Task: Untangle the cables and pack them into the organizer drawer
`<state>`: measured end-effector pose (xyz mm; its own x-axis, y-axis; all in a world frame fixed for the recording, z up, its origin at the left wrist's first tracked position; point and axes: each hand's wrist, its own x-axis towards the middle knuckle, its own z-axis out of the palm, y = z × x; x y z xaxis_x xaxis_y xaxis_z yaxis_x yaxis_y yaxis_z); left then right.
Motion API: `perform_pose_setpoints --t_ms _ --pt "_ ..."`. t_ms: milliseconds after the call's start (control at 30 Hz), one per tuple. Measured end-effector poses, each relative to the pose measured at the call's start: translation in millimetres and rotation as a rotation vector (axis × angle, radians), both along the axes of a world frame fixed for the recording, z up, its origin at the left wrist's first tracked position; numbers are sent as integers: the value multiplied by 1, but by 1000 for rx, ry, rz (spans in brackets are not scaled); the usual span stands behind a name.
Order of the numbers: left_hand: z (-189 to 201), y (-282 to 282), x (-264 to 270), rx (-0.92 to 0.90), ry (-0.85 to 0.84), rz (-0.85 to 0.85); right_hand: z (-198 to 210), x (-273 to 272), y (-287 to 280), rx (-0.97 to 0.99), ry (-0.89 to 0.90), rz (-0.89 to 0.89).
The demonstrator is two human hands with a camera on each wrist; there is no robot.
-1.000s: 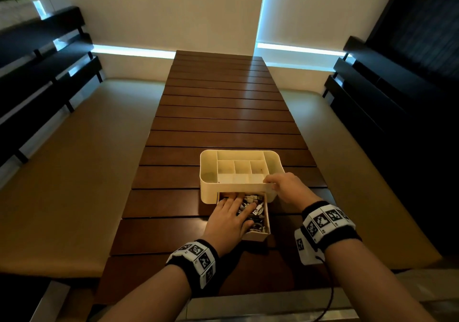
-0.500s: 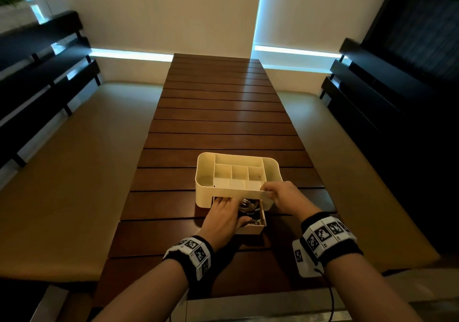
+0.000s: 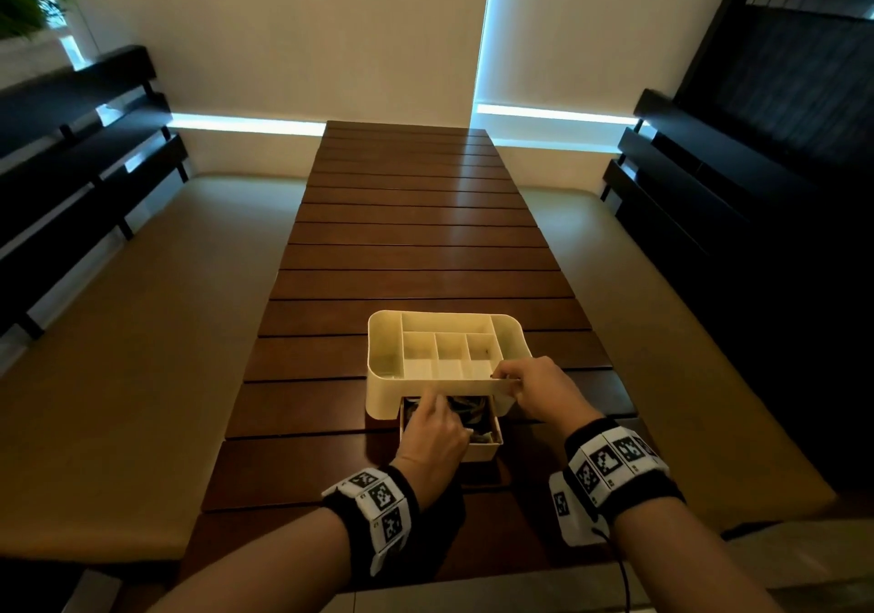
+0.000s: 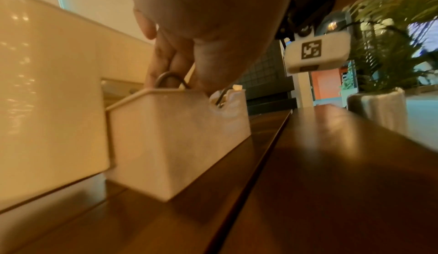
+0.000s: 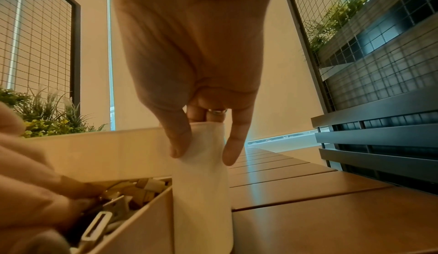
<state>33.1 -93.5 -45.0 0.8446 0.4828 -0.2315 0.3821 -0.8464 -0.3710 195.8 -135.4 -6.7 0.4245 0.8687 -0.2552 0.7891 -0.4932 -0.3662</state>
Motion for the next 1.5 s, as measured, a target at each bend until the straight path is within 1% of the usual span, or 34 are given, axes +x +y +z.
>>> perform_pose_setpoints --t_ms 33,67,167,300,367,500,567,633,767,867,967,1067,1133,1200,1267,1333,1367,1433,1500 --pt "-5 -2 3 -9 12 -3 1 -1 0 -3 1 2" --pt "-7 -5 7 -5 -11 9 1 0 -1 -4 -1 7" --pt "-2 -14 7 -24 -35 87 3 1 -1 -10 -16 16" --pt "-11 -17 -8 -123 -173 139 2 -4 -2 -3 -23 27" --pt "-15 -18 -17 -114 -270 133 0 -7 -1 12 -28 29" --pt "-41 -12 -23 -71 -414 74 -1 -7 -1 25 22 46" --pt "-41 -11 -26 -62 -482 30 -2 -6 -1 63 71 55" --pt "-37 -11 -28 -64 -504 -16 -2 -9 0 61 79 78" --pt "-41 -9 -27 -103 -480 -59 -10 -13 3 -23 -120 185" --pt "-43 -6 -24 -67 -437 -61 -16 -14 4 -11 -134 174" --pt "-37 -2 -18 -48 -423 -16 -18 -18 4 -47 -161 185" --pt "-36 10 -14 -17 -492 -19 -18 -20 2 -87 -170 201" --pt "-34 17 -16 -8 -552 -34 -20 -23 1 -82 -229 196" --pt "-32 20 -20 43 -629 -65 -27 -26 0 -22 -338 173" --pt "-31 20 -24 99 -751 -78 -32 -28 -1 38 -388 150" --pt "-29 22 -30 114 -852 -23 -33 -27 1 58 -376 142" --pt "-28 27 -35 120 -867 35 -34 -26 1 62 -370 143" --pt "-22 40 -42 93 -806 146 -35 -26 2 77 -367 147" --pt "-20 54 -45 -13 -712 170 -36 -25 2 95 -361 153"
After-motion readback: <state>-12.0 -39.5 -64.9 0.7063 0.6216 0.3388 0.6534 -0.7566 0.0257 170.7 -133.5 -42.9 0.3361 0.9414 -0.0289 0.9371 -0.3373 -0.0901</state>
